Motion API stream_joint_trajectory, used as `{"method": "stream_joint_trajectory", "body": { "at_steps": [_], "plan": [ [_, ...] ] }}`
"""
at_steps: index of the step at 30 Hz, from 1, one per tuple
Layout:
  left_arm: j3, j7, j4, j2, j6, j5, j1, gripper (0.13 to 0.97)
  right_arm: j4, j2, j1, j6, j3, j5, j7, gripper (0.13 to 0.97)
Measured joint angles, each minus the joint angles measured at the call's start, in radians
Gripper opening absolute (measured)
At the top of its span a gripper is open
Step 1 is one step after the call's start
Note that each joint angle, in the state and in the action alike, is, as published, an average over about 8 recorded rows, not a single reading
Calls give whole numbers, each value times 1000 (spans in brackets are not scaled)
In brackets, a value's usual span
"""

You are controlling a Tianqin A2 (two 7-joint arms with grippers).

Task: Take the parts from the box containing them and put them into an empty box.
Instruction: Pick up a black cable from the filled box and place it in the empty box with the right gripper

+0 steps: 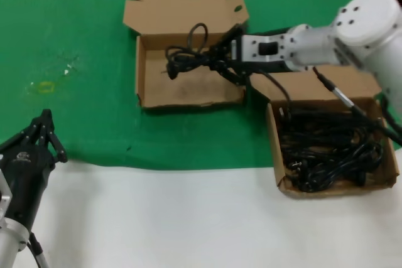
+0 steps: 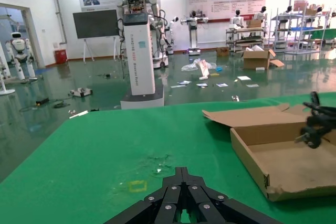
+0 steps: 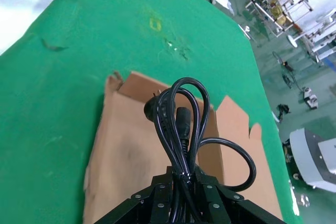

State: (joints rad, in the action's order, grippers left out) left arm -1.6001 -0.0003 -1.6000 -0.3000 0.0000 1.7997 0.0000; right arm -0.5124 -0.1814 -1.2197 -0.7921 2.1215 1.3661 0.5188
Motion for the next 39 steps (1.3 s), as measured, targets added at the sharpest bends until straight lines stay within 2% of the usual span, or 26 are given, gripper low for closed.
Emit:
{"method": "stream_joint_trajectory", "body": {
  "at_steps": [8,12,25,39],
  "plan": [
    [0,0,0,0,0,0,0,144,256,120,-82,58,-44,68,205,212],
    [0,0,0,0,0,0,0,144,333,154,-101,91,-27,127,276,212],
    [0,0,0,0,0,0,0,144,380,180,-84,225,232,457,404,212],
    [0,0,0,0,0,0,0,144,375,181,-76,301,467,731,456,217]
  ]
}}
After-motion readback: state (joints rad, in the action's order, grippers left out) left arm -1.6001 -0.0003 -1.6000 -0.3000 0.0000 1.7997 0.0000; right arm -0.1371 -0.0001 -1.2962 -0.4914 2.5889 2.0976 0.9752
